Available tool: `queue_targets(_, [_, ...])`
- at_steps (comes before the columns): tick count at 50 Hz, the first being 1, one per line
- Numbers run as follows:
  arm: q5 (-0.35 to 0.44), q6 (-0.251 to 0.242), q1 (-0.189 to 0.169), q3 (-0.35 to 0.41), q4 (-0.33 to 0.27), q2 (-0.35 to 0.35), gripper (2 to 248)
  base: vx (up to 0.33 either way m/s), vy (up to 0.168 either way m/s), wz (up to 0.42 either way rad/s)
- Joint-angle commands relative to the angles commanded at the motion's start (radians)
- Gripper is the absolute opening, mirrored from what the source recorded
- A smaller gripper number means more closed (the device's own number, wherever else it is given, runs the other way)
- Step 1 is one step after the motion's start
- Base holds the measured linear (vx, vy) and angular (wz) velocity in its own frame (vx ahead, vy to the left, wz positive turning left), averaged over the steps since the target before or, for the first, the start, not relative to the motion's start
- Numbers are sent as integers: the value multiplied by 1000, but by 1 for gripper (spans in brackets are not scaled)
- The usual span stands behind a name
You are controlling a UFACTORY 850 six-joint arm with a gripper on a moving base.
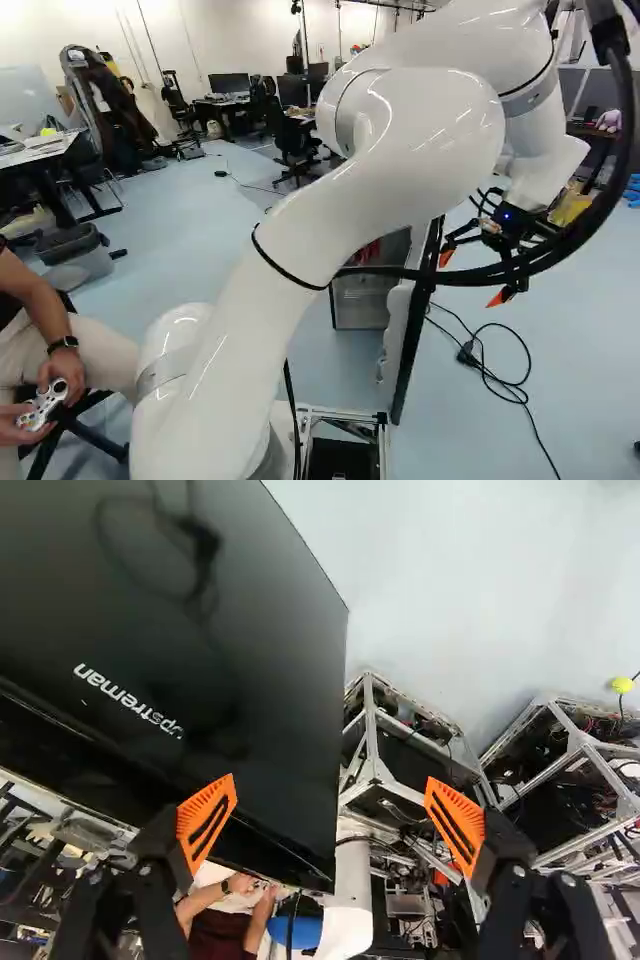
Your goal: Grab a drink from the fridge
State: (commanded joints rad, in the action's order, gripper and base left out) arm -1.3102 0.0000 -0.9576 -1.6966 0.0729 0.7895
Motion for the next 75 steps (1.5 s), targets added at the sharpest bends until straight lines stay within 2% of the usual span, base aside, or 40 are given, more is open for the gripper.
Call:
queue_targets(27, [9,0,44,85,0,-42,247,0,0,0])
queue_targets(75, [156,0,132,224,0,-113,247,0,0,0])
